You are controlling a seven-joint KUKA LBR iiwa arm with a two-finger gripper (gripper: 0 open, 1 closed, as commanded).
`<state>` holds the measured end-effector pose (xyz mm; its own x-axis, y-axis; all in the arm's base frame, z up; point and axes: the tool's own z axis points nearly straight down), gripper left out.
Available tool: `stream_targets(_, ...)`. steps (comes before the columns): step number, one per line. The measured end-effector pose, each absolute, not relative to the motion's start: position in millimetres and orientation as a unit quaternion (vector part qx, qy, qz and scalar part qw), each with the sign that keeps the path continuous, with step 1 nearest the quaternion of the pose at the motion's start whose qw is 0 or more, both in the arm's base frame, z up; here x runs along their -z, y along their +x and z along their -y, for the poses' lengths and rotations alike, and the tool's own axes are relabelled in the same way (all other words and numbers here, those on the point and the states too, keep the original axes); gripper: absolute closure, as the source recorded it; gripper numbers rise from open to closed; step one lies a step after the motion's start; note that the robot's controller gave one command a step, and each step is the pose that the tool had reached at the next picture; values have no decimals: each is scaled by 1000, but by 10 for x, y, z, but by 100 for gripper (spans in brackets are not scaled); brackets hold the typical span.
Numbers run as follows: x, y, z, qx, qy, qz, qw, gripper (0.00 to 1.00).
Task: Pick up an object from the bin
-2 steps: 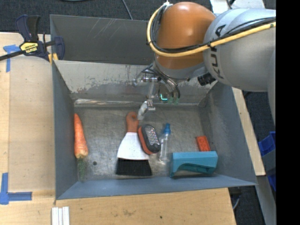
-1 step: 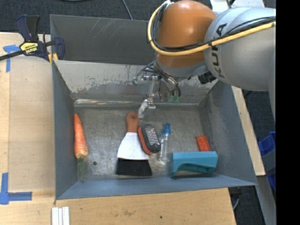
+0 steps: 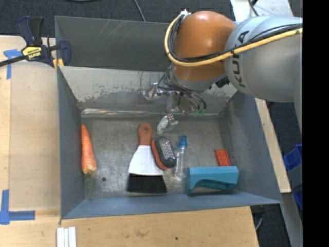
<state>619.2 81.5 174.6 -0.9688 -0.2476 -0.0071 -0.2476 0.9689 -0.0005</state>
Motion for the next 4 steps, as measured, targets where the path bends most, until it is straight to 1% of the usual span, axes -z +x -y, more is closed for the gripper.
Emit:
stream_targets(1, -1492, 6179, -803, 0, -179, -984, 0, 0)
stream_targets(2, -1326, 6245, -762, 0, -327, -945, 1, 0)
stream_targets(3, -995, 6281, -732, 7, -443, -897, 13, 0)
stream_targets(4, -831, 6301, -865, 4, -504, -864, 3, 100)
